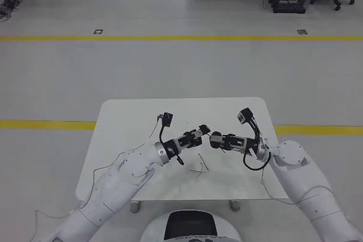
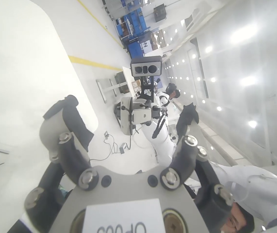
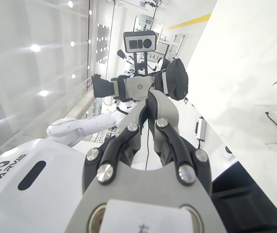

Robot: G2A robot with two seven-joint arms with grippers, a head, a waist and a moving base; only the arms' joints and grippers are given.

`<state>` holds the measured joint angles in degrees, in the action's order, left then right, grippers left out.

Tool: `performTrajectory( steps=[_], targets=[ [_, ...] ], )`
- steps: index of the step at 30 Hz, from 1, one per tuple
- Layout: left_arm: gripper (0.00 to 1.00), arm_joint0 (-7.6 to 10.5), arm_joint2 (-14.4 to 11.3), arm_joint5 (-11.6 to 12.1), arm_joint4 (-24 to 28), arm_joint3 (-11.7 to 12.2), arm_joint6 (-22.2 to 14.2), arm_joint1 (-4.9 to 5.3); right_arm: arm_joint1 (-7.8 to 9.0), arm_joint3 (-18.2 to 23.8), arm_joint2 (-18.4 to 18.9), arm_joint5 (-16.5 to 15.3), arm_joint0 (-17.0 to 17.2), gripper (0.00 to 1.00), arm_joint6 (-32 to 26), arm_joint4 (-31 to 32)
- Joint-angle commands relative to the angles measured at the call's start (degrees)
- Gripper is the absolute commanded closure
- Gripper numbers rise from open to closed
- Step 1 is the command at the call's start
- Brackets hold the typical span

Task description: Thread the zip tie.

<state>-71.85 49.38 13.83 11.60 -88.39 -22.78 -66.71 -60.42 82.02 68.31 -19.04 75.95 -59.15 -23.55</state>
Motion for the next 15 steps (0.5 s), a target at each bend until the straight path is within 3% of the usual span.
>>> performTrajectory(
  steps=[1, 3, 5, 10, 15],
  targets=[
    [0.70, 0.06, 0.1, -0.2, -0.2, 0.1, 0.2, -0.02, -0.05, -0.3, -0.2, -0.4, -0.1, 1.00, -0.2, -0.2],
    [0.82, 0.03, 0.2, -0.3, -0.2, 0.2, 0.2, -0.03, -0.08, -0.5, -0.3, -0.4, -0.2, 1.00, -0.5, -0.4],
    [0.88, -0.04, 0.2, -0.3, -0.3, 0.2, 0.1, -0.04, -0.11, -0.8, -0.4, -0.4, -0.3, 1.00, -0.9, -0.7],
    [0.84, -0.11, 0.2, -0.7, 0.0, 0.3, -0.7, -0.08, -0.26, -1.3, -0.7, -0.4, -0.7, 1.00, -1.2, -0.7],
    [0.91, -0.05, 0.1, -0.9, 0.2, 0.4, -1.4, -0.14, -0.46, -1.7, -1.0, -0.4, -1.1, 1.00, -1.1, -0.5]
  ],
)
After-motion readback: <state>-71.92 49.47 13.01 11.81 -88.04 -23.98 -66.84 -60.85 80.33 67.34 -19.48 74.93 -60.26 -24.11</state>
